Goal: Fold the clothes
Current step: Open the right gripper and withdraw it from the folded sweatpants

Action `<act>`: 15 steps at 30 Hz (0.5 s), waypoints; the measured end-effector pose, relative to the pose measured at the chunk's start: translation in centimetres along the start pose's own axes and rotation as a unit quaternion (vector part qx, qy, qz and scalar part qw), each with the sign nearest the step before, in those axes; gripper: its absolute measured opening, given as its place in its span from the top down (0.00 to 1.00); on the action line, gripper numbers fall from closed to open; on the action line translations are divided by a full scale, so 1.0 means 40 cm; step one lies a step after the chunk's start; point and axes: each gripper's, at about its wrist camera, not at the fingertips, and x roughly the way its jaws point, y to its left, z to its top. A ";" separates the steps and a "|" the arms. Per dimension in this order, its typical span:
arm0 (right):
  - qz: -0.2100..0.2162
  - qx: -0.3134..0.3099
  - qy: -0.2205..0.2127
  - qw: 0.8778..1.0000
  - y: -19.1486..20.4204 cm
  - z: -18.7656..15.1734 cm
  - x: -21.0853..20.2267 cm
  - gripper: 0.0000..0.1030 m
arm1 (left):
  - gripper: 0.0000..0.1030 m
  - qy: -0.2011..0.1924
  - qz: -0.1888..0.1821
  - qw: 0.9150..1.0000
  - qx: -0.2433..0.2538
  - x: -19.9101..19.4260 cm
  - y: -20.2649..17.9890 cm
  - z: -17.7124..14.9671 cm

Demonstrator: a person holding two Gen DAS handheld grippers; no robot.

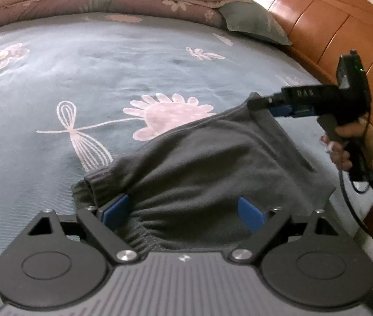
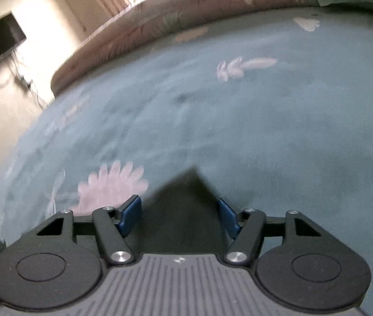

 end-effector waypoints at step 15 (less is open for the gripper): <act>-0.002 -0.050 0.010 0.999 0.068 -0.023 0.007 0.34 | 0.11 -0.003 -0.014 1.000 -0.017 0.001 0.014 0.003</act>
